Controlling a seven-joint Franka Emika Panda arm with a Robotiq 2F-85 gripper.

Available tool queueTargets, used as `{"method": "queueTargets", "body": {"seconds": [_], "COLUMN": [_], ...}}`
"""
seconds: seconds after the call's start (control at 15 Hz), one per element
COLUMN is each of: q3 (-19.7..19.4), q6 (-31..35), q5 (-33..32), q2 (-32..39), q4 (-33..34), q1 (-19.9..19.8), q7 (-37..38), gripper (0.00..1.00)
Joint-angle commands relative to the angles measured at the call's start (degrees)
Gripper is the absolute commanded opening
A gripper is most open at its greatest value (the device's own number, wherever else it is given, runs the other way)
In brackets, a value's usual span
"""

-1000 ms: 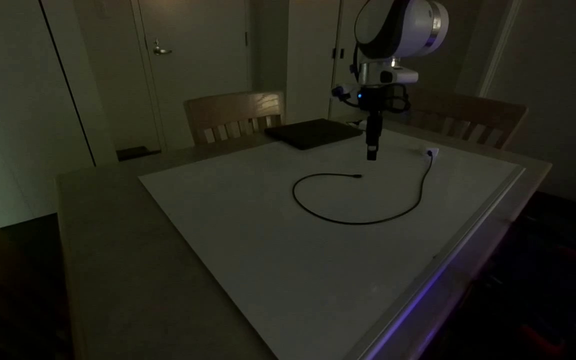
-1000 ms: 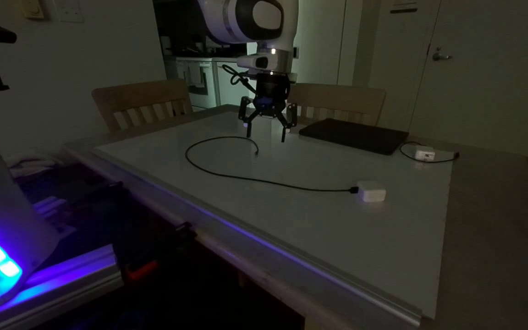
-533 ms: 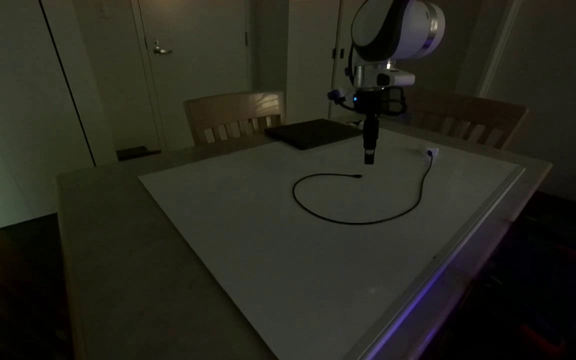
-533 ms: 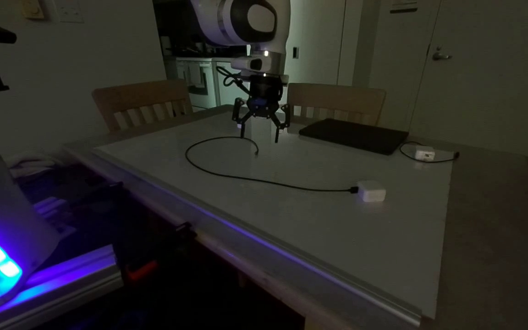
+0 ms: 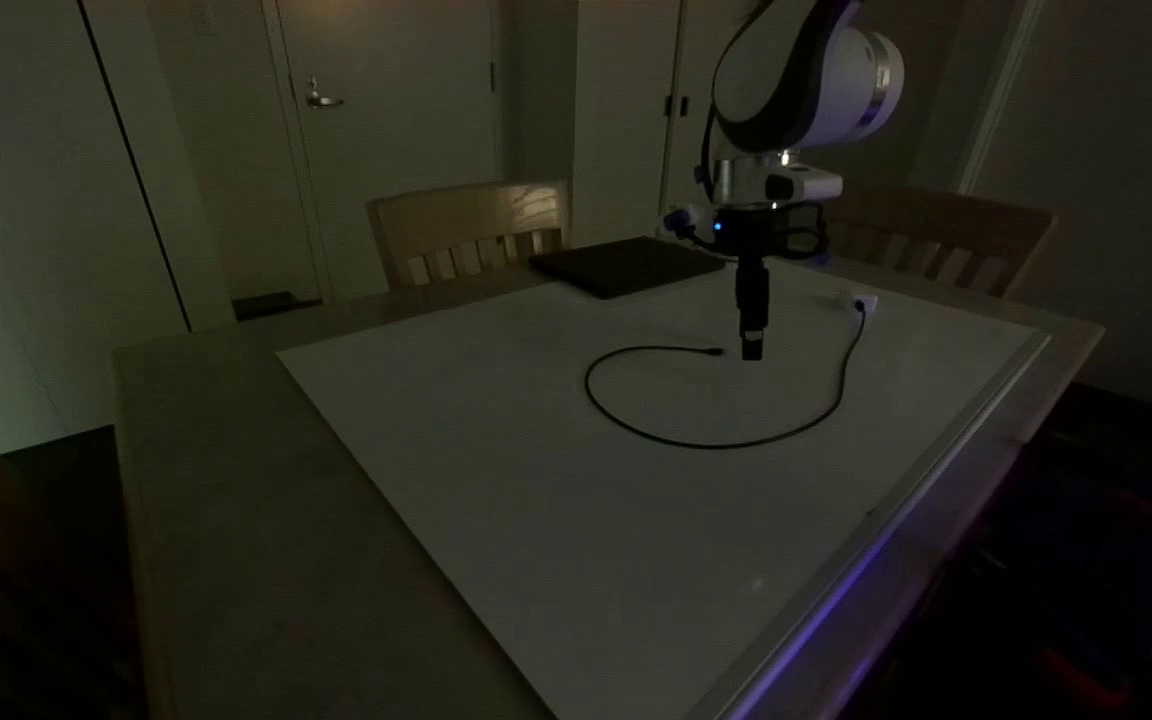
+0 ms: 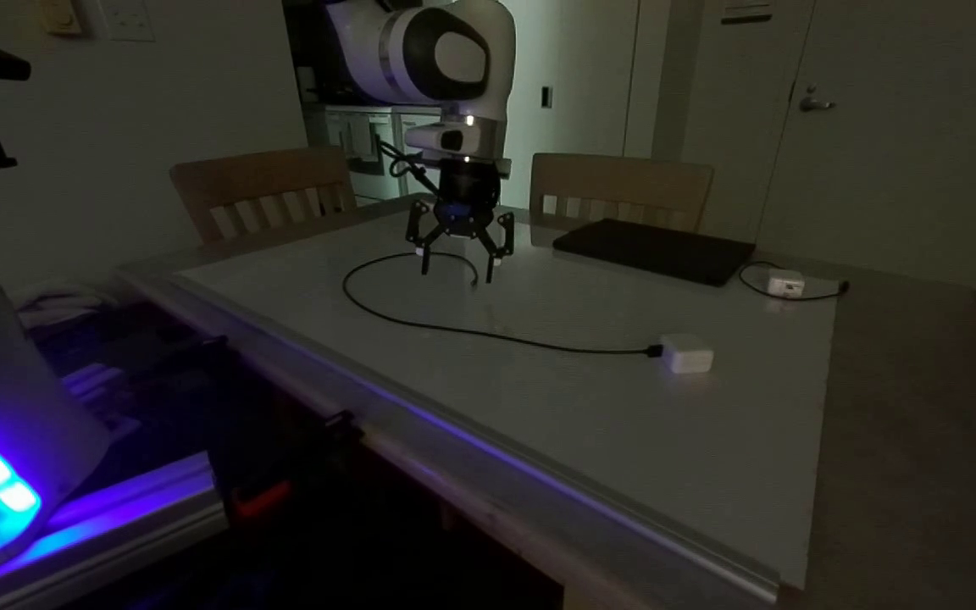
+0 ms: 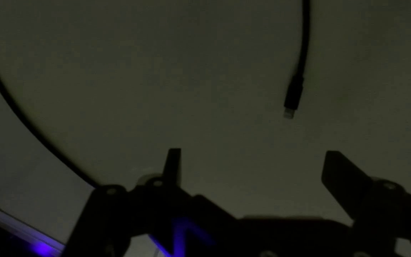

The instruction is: Unwrap the cable

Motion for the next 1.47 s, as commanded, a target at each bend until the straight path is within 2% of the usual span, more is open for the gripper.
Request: {"method": "queueTargets", "body": {"seconds": [0.0,0.4,0.73,0.8,0.87,0.93,1.0,1.2,1.4], "q3": [0.15,0.09,0.38,0.35,0.32,0.28,0.23,0.11,0.15], "q6": [5.69,12.92,16.40,16.76,17.11,17.45,17.33,16.76,15.84], "q5": [-3.64,-8.93,-8.38,-8.22,-8.09,-7.98,-7.92,-7.73,-7.38], "q2": [-0.15,-0.04,0.12,-0.07,0.02,0.09,0.16,0.65,1.40], "q4": [-3.10,-5.06,-5.25,-5.48,-5.47,-5.41,-5.11,-3.78,-1.77], "q1": [0.77,2.53,2.56,2.58,2.56,2.54,2.50,2.20,1.65], "q7": [-0.77,-2.43,-5.89,-6.41,-6.89,-7.29,-7.73,-8.81,-9.82], "gripper": [1.00,1.00,1.00,0.97,0.90,0.77,0.69,0.49,0.44]}}
